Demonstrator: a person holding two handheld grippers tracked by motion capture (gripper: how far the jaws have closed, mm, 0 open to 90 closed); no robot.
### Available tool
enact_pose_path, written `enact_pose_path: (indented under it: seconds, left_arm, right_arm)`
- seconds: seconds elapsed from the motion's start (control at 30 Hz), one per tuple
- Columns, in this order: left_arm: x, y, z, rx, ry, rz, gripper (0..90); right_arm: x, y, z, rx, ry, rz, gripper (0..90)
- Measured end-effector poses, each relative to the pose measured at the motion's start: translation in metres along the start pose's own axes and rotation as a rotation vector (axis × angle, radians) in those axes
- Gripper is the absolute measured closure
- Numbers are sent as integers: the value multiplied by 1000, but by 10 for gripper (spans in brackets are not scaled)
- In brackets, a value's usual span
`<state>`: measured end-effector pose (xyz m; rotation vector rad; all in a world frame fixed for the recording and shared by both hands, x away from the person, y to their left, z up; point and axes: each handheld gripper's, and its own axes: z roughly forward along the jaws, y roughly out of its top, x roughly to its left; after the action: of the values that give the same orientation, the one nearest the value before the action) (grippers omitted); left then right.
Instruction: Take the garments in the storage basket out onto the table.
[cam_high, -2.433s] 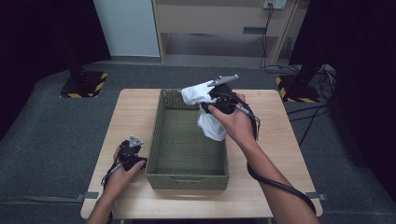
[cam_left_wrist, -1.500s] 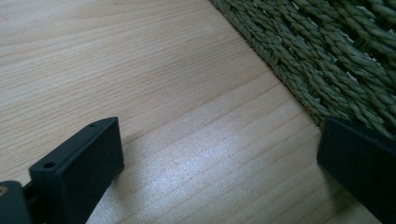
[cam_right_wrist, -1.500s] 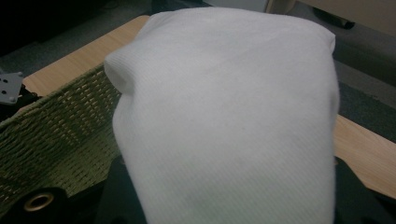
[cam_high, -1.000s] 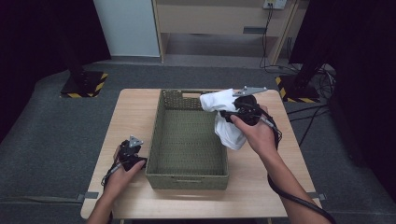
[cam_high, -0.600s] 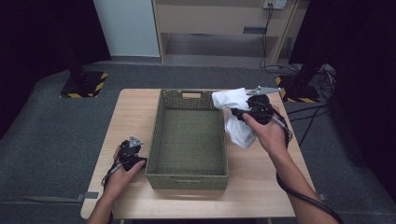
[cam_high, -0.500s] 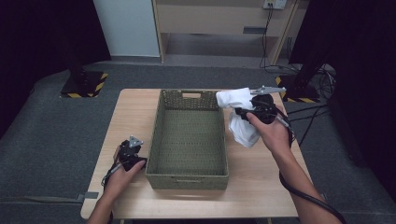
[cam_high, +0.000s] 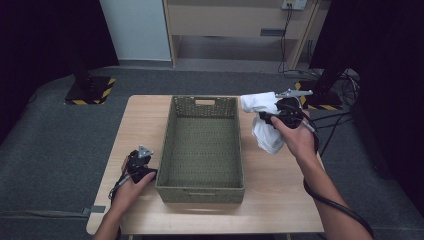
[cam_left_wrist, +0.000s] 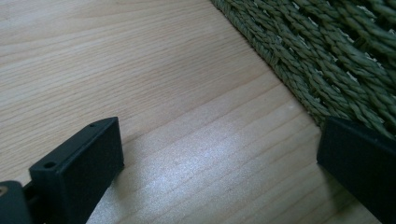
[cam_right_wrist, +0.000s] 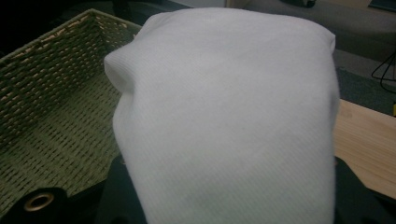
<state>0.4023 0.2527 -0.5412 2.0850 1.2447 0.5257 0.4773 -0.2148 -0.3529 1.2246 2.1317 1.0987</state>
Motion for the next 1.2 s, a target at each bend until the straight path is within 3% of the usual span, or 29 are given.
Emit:
enact_pose_path:
  seconds: [0.57,1.2]
  left_arm:
    - [0,0,0,1,-1,1,0]
    - [1,1,0,4,-4,5,0]
  right_arm:
    - [-42,-12,40,57,-108,96,520]
    - [-48,-20,85,86,-131,118,520]
